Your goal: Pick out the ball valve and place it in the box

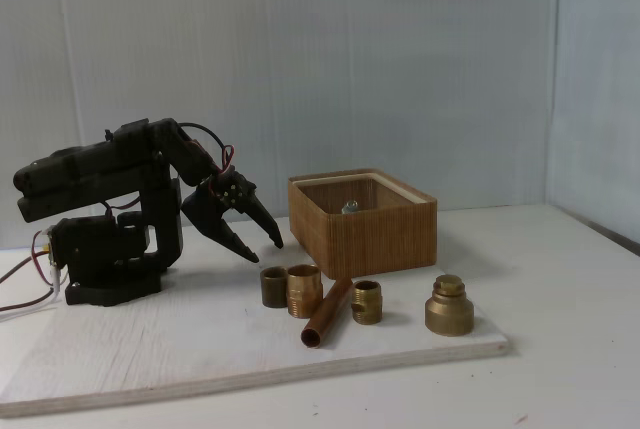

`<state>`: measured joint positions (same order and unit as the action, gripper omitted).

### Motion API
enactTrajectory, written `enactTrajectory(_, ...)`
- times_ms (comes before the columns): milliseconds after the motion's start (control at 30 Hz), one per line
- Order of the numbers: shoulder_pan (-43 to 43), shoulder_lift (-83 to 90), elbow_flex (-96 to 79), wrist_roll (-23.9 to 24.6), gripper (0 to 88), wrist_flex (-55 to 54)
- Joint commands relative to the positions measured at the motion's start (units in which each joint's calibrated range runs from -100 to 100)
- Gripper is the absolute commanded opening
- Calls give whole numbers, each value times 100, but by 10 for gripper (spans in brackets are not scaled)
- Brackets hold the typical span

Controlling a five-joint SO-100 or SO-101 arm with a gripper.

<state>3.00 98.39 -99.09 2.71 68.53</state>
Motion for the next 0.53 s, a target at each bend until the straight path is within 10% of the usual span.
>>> enactTrajectory(0,-27,25,-46,-18,134,39)
enactTrajectory(500,10,25,-46,-18,133,39)
